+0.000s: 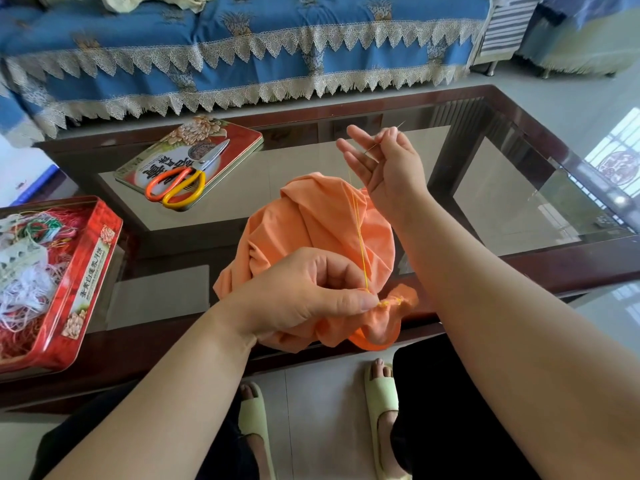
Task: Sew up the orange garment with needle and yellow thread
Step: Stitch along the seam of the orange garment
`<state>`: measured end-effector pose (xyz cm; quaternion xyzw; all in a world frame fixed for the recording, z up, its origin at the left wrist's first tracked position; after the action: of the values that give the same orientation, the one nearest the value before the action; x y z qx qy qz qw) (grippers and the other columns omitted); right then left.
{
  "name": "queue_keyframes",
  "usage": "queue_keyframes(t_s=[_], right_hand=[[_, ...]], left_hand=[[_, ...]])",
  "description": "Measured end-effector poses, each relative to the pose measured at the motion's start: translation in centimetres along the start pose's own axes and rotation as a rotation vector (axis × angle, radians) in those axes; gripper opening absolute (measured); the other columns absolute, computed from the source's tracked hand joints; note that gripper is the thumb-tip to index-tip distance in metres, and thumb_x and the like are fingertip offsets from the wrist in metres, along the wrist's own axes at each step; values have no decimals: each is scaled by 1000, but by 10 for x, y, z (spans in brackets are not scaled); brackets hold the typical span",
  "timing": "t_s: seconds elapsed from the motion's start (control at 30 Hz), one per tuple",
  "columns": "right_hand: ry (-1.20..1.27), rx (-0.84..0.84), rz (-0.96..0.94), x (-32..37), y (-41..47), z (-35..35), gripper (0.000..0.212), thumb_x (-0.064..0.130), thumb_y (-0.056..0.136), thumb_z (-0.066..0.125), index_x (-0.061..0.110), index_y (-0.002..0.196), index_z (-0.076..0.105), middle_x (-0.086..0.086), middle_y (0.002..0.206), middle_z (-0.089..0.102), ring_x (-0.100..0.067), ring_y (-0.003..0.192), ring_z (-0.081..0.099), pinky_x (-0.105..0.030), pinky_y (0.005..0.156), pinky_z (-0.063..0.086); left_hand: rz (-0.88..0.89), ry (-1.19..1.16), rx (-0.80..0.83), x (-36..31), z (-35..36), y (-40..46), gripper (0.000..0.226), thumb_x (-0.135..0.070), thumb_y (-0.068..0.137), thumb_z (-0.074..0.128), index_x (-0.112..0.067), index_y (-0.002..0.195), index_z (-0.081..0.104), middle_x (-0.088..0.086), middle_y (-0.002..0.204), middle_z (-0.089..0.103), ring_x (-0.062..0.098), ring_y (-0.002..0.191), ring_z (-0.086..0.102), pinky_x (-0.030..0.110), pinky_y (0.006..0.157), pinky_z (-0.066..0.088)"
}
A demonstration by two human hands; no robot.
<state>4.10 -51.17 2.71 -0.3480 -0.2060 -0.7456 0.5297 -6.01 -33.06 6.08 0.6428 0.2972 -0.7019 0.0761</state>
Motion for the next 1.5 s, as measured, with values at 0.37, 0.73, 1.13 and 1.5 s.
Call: queue_keyframes(t_s=[0.37, 0.73, 1.13, 1.5], right_hand=[[42, -220, 168, 6, 12, -31, 26, 28, 105, 36, 14, 85, 46, -7, 96, 71, -2, 33, 35, -12, 33, 26], [-158, -334, 84, 2, 6, -33, 29, 30, 104, 36, 10, 89, 51, -6, 73, 65, -5, 43, 52, -15, 42, 42], [-686, 147, -182, 25, -52, 37, 25, 24, 103, 42, 11, 89, 58, 0, 79, 73, -15, 44, 59, -23, 42, 45], [-1300, 211, -547, 10, -96, 45, 21, 31, 99, 38, 19, 91, 53, 11, 61, 53, -22, 61, 56, -47, 62, 51]], left_hand=[[-70, 7, 114, 7, -3, -1, 12, -7, 85, 70, -9, 74, 65, 0, 54, 58, 4, 37, 48, 15, 37, 29], [-108, 40, 152, 14, -4, 3, 12, -8, 82, 72, -15, 72, 68, -1, 56, 59, 6, 39, 48, 16, 38, 24], [36, 122, -210, 10, -14, 11, 17, -22, 77, 75, -24, 61, 67, -8, 67, 64, 1, 69, 59, 13, 69, 46], [174, -67, -579, 9, -35, 5, 15, -43, 68, 72, -29, 70, 75, -7, 82, 72, 15, 92, 65, 37, 94, 46]])
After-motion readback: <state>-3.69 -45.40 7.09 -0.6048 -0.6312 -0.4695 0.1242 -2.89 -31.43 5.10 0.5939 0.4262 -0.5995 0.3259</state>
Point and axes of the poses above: each hand's wrist, its own y-axis towards the middle knuckle, its own z-axis out of the palm, x = y × z, the point moved 3 cm from there along y, towards the middle knuckle
